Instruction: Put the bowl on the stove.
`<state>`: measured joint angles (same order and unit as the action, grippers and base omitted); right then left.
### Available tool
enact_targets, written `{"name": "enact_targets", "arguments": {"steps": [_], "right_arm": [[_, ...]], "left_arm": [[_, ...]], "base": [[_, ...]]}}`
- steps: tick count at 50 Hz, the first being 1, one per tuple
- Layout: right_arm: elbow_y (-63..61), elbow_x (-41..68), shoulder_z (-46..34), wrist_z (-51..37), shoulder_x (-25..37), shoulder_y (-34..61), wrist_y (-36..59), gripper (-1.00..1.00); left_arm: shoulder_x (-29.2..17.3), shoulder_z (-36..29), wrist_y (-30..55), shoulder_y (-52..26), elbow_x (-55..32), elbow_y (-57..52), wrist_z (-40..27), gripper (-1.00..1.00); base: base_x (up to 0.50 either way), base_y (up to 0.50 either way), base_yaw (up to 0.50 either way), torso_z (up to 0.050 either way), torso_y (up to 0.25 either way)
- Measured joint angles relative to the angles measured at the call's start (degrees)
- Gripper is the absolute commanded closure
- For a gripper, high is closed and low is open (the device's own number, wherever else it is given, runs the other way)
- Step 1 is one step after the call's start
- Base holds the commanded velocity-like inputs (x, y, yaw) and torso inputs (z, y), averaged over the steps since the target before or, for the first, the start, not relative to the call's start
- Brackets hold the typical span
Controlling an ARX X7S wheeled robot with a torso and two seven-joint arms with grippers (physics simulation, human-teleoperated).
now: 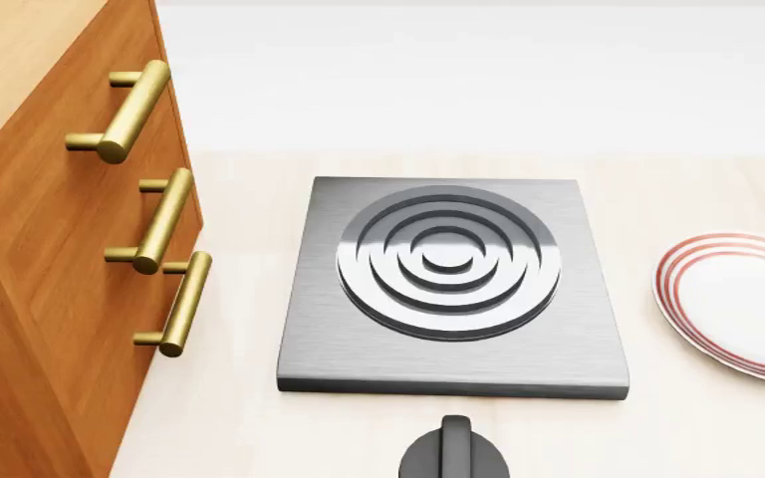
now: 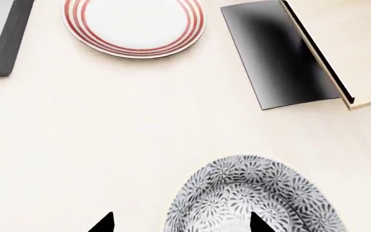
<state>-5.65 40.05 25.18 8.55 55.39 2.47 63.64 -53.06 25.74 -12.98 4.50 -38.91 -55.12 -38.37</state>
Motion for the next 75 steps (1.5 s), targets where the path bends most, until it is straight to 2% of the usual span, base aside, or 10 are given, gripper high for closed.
{"name": "enact_targets", "arguments": {"steps": [53,69,70,75], "right_arm": [[10.2,-4.6,-7.7,-3.9,-7.7,3.9,-6.2,-1.00],[11.3,-3.6,-7.7,-4.6,-8.7,4.4,-7.7,-1.00],[11.3,-3.6,-7.7,-4.6,-8.7,4.3,-7.9,1.00],[11.1,-4.2,-7.5,-4.9,-8.9,3.2,-8.8,1.00]], "left_arm": [[-0.3,-1.9,-0.6,-0.2,0.9,0.5,-0.3,-1.00],[-0.5,-2.3,-0.6,-0.4,1.1,0.5,-0.4,-1.00],[-0.5,-2.3,-0.6,-0.4,1.2,0.5,-0.5,-1.00],[-0.5,-2.4,-0.6,-0.4,1.2,0.5,-0.5,-1.00]], "base": [[0.00,0.00,0.00,0.000,0.000],[0.00,0.00,0.00,0.000,0.000],[0.00,0.00,0.00,0.000,0.000],[0.00,0.00,0.00,0.000,0.000]]}}
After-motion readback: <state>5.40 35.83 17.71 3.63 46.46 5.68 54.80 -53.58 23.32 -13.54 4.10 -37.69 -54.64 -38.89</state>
